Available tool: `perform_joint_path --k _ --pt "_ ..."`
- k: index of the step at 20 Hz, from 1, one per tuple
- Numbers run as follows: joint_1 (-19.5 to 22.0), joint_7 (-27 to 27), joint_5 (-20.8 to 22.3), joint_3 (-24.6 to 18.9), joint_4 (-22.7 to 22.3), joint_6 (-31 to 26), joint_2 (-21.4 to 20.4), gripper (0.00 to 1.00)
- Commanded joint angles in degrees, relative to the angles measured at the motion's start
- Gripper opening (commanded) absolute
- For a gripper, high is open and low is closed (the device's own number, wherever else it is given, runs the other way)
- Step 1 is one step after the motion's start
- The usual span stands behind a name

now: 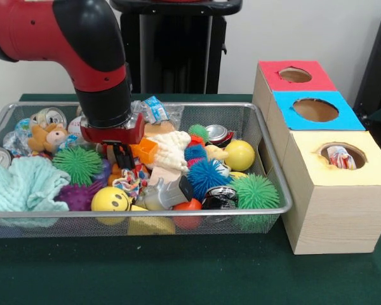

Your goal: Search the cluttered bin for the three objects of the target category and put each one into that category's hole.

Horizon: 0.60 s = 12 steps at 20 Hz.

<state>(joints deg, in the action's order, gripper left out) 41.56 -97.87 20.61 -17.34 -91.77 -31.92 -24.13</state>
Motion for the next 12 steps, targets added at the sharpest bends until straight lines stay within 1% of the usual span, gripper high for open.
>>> perform_joint_path --k 1,2,4,5,6,7,8,10,11,12 --pt "0.77 1.33 5.44 -2.55 2.65 10.02 5.67 0.0" --pt "1.04 1.29 5.62 -2.93 2.13 10.97 5.42 0.0" --pt "0.78 -1.19 5.32 -3.1 0.03 14.0 3.08 0.0" --pt "0.33 -2.09 4.91 -2.88 -1.33 13.69 1.23 0.0" --pt "-0.54 -4.25 3.8 -2.59 -5.22 13.27 -3.79 0.0" --pt "-0.94 -5.54 3.02 -2.61 -7.76 13.34 -7.11 0.0" --pt "-2.19 -7.7 1.63 -1.93 -11.33 12.42 -12.93 0.0" --pt "-3.8 -9.48 -0.77 -1.14 -14.74 9.97 -19.18 0.0" --pt "-4.26 -9.88 -1.38 -0.86 -15.58 9.7 -20.83 0.0" --pt "-4.08 -10.01 -2.83 -1.82 -17.2 9.47 -22.94 0.0"
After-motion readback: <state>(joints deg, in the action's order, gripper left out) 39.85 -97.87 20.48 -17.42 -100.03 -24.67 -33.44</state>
